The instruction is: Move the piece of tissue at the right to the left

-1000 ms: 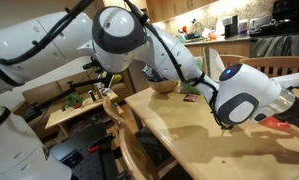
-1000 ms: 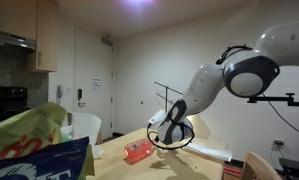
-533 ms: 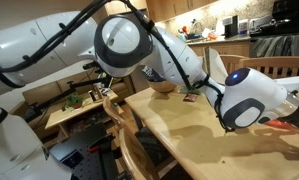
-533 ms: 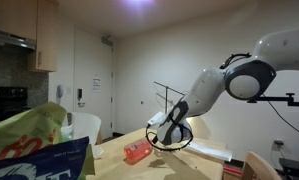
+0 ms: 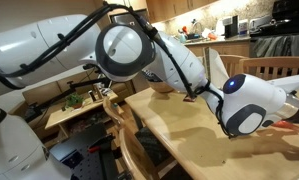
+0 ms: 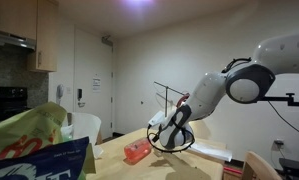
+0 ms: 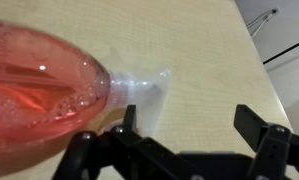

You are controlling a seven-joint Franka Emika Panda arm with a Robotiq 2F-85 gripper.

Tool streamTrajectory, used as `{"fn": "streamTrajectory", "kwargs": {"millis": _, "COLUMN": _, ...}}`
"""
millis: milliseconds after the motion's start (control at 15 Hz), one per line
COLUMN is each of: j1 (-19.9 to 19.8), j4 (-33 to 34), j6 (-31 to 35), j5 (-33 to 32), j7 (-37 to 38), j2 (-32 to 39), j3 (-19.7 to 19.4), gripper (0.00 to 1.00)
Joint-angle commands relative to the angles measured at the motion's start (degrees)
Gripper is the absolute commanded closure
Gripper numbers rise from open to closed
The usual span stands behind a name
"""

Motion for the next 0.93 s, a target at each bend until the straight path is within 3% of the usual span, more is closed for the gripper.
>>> {"fn": "streamTrajectory", "kwargs": {"millis": 0, "j1": -1.3, "j4": 2.6, "j6": 1.1, "j5": -2.4, "j7": 0.0, "j2": 0.0, "j3": 0.5, "gripper": 0.00}}
{"fn": "streamTrajectory", "kwargs": {"millis": 800, "j1": -4.4, "j4": 5.7, "j6": 1.3, "j5": -9.5, "j7": -0.4, "j2": 0.0, "j3": 3.3, "gripper": 0.00}}
{"fn": "streamTrajectory", "kwargs": {"millis": 867, "j1": -7.1, "j4": 7.4, "j6": 1.3, "j5": -8.5, "j7": -7.5, "j2": 0.0, "j3": 8.7, "gripper": 0.00}}
